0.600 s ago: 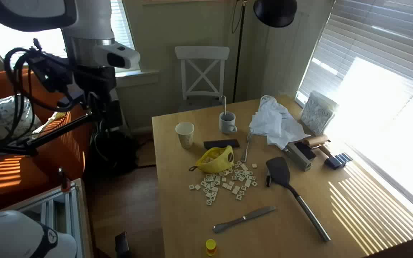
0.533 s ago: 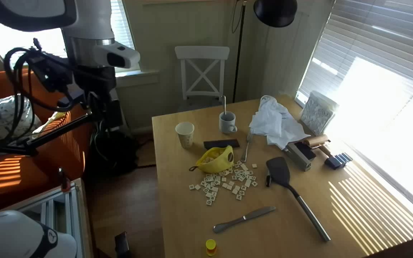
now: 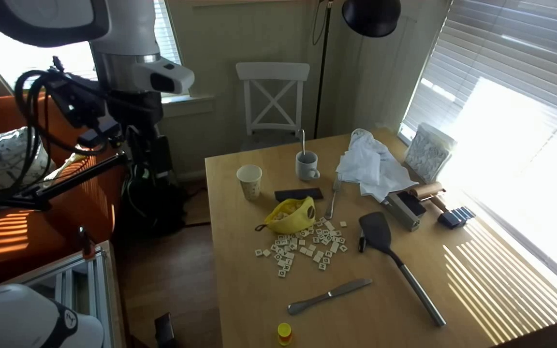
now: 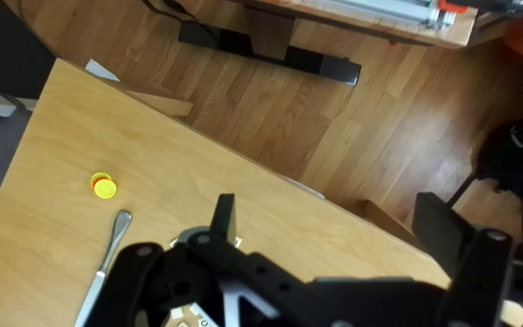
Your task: Put one letter block into the yellow bag
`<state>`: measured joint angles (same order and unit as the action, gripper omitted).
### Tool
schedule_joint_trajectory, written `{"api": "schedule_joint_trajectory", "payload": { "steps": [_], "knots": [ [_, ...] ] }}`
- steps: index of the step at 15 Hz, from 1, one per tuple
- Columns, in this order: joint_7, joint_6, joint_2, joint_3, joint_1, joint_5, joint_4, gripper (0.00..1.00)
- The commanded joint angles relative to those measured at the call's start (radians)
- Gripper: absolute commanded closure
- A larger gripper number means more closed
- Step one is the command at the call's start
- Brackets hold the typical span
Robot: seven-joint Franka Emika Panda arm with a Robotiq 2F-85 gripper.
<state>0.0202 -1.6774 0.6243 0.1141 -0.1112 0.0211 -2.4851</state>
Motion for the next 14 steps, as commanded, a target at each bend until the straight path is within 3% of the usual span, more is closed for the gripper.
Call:
{"api": "schedule_joint_trajectory", "payload": {
  "steps": [1, 5, 8, 14],
  "knots": [
    [-0.023, -0.206, -0.099, -0.035, 0.062, -0.065, 0.008, 0.00],
    [-0.052, -0.455, -0.234, -0.099, 0.133, -0.056, 0.048, 0.00],
    [-0.025, -0.559, -0.346, -0.127, 0.147, -0.049, 0.112, 0.00],
    [0.151, -0.522, -0.567, -0.135, 0.138, -0.107, 0.296, 0.00]
  ]
}}
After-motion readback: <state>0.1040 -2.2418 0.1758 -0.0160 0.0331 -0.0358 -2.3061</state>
